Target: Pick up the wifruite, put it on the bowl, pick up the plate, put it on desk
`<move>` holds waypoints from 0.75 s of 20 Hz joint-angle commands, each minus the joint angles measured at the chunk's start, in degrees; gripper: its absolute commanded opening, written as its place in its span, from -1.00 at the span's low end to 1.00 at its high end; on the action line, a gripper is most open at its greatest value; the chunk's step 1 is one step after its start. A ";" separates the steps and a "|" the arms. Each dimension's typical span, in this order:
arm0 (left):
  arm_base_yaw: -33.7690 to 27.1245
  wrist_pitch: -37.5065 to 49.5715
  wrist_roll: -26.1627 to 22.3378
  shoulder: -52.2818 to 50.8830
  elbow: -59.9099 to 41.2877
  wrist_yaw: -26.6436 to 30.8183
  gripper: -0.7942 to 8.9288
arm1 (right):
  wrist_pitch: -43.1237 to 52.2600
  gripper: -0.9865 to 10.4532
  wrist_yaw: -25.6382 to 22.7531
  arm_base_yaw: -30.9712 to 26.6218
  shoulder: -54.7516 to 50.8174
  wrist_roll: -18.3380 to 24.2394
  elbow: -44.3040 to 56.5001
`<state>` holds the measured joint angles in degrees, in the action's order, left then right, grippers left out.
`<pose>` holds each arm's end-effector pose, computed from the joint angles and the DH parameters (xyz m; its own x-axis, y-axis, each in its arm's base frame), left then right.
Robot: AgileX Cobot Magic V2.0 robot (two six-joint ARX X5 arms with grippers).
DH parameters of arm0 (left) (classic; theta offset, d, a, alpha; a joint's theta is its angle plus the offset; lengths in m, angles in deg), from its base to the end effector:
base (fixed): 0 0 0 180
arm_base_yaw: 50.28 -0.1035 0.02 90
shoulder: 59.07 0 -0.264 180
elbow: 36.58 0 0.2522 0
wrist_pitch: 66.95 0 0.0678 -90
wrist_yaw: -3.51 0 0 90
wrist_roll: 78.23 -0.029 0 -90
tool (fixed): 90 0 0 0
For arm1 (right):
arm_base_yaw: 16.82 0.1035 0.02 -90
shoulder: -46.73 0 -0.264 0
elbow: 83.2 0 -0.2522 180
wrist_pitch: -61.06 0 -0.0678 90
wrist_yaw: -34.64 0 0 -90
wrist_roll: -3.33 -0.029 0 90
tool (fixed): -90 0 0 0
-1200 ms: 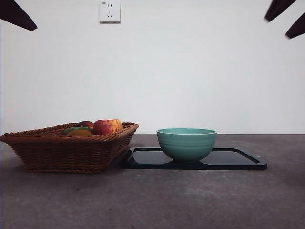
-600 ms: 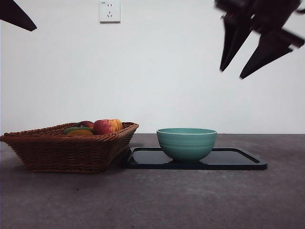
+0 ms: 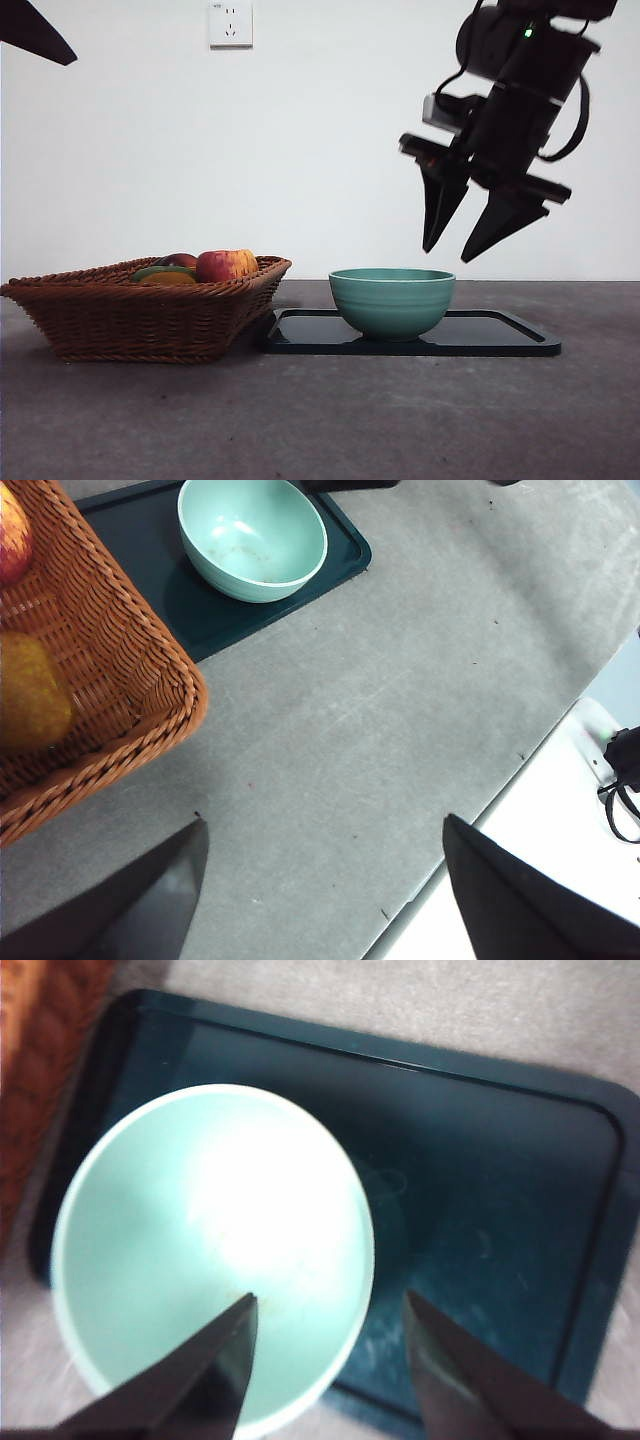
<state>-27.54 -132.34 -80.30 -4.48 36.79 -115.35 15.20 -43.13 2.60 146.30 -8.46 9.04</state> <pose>0.1512 -0.0786 0.3321 0.3683 -0.6777 -0.6364 0.6681 0.6690 -0.3257 0.3395 0.1262 0.2310 0.4225 0.3736 -0.8258 -0.2599 0.9228 0.2845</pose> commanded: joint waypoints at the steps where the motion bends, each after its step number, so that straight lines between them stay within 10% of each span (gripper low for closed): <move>1: 0.22 0.20 -0.48 0.42 1.16 -0.35 -0.07 | 1.57 -0.42 -0.20 0.28 2.62 0.68 -1.18; 15: 0.22 0.17 -0.46 0.42 1.16 -0.35 -0.07 | 5.03 -0.82 -0.87 0.26 6.78 0.66 -1.38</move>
<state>-27.54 -132.37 -80.30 -4.48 36.79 -115.35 19.79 -43.81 2.62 152.09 -8.44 9.02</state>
